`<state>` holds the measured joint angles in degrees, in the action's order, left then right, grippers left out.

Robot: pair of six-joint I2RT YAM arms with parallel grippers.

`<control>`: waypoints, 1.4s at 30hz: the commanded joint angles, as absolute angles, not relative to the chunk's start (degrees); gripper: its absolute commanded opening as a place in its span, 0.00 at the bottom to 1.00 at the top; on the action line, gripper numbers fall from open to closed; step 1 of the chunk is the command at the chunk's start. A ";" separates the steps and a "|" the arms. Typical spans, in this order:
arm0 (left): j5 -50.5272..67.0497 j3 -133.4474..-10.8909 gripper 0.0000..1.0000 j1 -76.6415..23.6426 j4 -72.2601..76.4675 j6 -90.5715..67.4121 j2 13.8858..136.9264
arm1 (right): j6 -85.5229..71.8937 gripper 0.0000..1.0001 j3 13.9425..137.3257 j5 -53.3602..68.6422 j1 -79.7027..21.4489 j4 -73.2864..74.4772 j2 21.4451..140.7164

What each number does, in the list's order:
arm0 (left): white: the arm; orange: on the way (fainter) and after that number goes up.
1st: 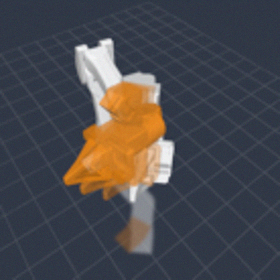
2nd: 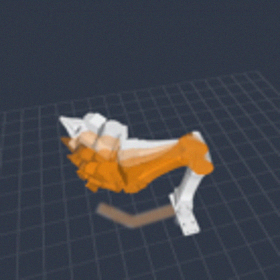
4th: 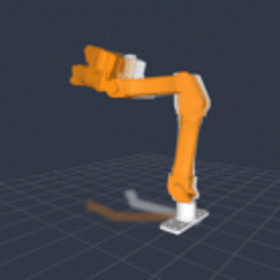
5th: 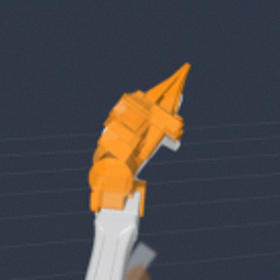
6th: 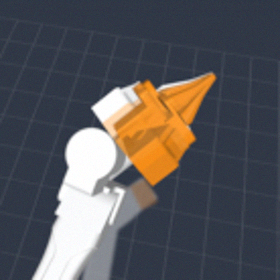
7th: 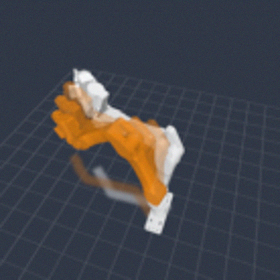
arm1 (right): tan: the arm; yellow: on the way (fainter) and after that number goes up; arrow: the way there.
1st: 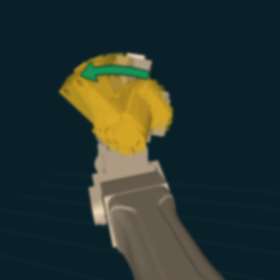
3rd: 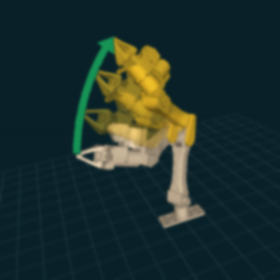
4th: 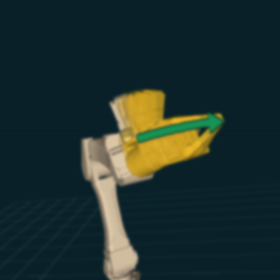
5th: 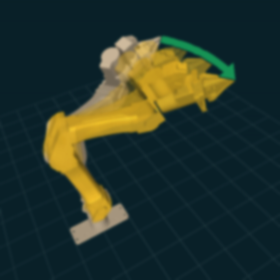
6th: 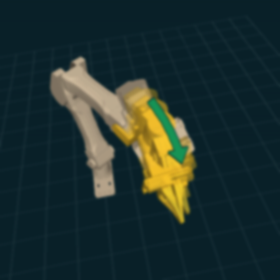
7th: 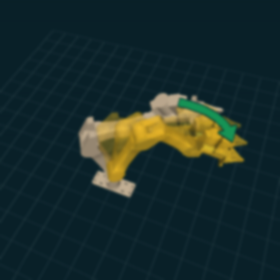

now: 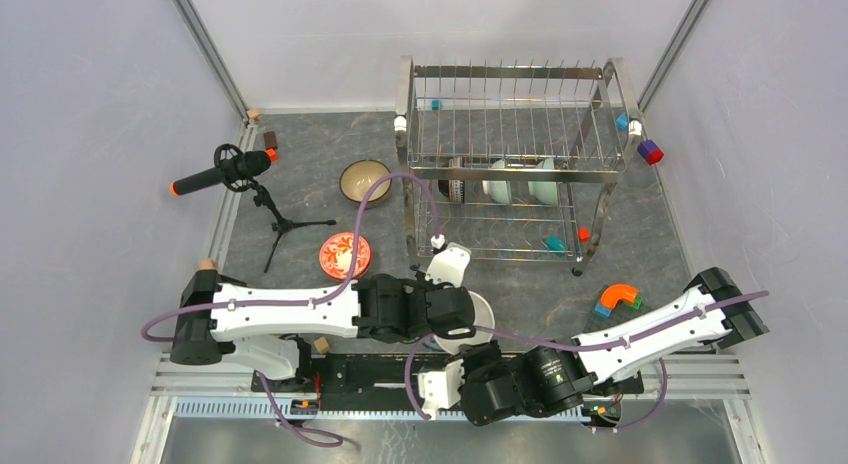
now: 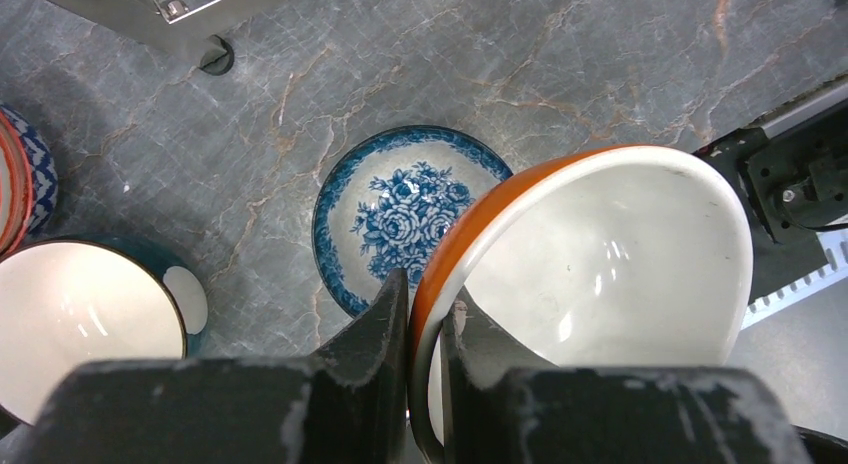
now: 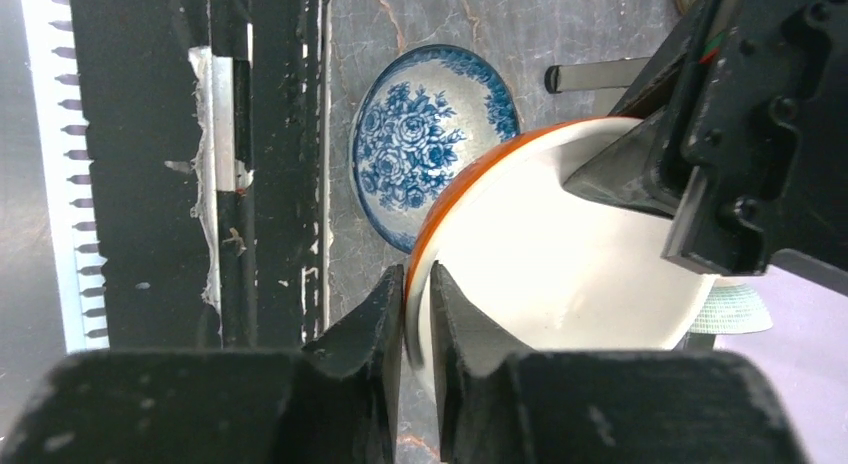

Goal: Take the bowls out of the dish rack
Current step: Place the bowl at the center of the board.

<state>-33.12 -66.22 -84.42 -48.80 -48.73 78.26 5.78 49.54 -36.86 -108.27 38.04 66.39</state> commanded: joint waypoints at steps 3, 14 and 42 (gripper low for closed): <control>-35.18 -64.63 0.02 -85.43 -43.06 -53.11 74.88 | 2.04 0.36 51.15 -40.61 -108.42 32.53 64.16; -41.74 -61.41 0.02 -85.43 -44.11 -58.91 69.73 | -7.35 0.69 54.95 -42.70 -108.40 32.61 59.10; -47.11 -55.55 0.02 -85.42 -48.58 -68.96 63.37 | -31.28 0.59 46.21 -33.46 -76.99 18.55 50.17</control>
<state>-43.55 -54.89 -85.01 -49.65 -64.60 64.49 -28.34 48.45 -40.93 -79.37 21.74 50.00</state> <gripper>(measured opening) 0.184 0.606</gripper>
